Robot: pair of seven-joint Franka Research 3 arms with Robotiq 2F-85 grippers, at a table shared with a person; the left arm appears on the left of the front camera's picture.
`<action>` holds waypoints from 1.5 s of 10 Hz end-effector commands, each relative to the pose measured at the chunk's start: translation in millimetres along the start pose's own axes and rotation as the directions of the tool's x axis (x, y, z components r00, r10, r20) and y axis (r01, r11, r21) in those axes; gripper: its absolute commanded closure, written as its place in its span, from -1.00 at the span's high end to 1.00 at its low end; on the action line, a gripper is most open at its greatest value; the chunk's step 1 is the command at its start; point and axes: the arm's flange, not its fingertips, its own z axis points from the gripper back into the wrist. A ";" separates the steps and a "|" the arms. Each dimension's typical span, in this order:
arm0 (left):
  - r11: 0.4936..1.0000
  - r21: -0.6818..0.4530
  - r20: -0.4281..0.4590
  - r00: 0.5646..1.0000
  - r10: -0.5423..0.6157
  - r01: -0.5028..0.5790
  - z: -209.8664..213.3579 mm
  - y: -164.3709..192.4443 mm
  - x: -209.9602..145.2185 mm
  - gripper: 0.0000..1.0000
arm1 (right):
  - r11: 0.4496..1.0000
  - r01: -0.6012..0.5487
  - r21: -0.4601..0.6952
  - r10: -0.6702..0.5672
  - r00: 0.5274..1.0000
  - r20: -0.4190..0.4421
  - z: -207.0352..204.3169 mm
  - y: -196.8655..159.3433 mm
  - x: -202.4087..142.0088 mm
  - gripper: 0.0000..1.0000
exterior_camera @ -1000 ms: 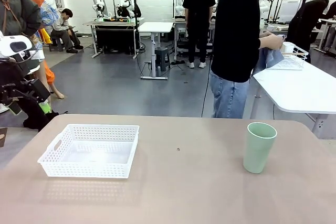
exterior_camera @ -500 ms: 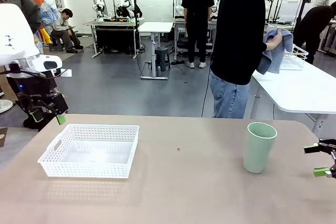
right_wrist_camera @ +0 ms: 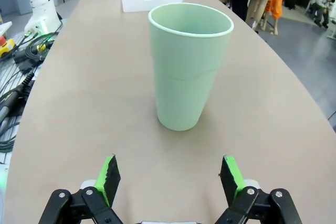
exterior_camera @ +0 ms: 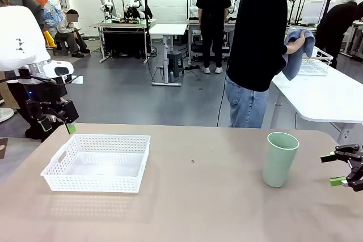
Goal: Clean and organize the cups into the basket.
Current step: Pick up the Organizing basket and move it to the center of the table, then pick up the Reusable plastic cup from the right side of the table and place it inside the Organizing basket.
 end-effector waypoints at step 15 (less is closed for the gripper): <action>0.976 0.033 0.005 0.977 -0.215 0.214 -23.6 6.6 -16.2 1.00 | 0.983 0.136 0.124 -0.153 0.977 0.145 -76.3 -54.1 -10.3 1.00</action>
